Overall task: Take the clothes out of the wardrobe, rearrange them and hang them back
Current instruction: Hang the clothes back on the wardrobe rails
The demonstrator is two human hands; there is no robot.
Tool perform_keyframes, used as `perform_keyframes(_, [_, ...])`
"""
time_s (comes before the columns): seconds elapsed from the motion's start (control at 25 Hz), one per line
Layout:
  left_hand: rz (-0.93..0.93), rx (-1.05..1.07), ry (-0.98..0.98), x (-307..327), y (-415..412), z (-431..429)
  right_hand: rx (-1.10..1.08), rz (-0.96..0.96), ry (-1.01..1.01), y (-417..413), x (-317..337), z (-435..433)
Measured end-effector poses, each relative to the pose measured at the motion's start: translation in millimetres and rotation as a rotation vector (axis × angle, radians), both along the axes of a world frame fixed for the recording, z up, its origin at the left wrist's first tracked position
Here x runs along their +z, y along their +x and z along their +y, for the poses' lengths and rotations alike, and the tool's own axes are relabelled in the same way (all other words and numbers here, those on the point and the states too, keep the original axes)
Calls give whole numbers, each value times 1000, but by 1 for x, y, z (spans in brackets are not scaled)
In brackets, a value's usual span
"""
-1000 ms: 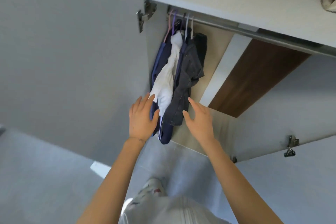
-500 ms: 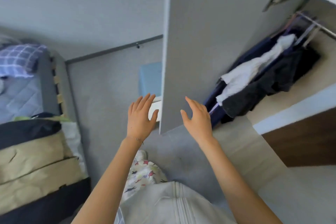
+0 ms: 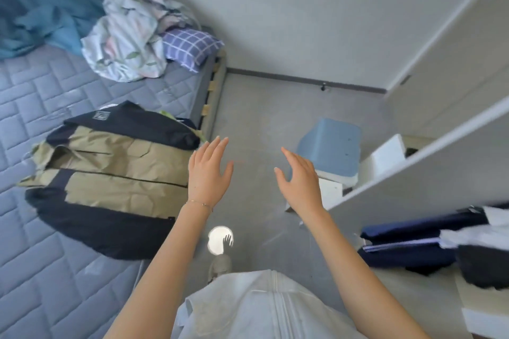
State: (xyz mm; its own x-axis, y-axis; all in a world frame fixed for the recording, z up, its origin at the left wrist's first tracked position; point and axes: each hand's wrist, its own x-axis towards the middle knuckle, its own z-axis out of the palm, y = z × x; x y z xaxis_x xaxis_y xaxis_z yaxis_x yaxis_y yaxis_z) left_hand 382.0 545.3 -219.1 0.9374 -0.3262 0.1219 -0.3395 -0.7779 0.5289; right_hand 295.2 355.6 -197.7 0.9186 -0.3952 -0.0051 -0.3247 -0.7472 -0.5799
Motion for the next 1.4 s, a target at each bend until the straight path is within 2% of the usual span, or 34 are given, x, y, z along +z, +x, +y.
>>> perform_keyframes(0.48, [38, 380, 13, -12, 111, 143, 351, -18, -6, 186, -10, 115])
perform_keyframes(0.72, [65, 570, 14, -23, 182, 146, 535, -8, 20, 285, -21, 116])
perform_keyframes(1.08, [106, 952, -108, -36, 264, 117, 884, 42, -32, 442, -29, 95])
perform_keyframes(1.4, [122, 1177, -129, -39, 315, 153, 1137, 70, -55, 544, -39, 168])
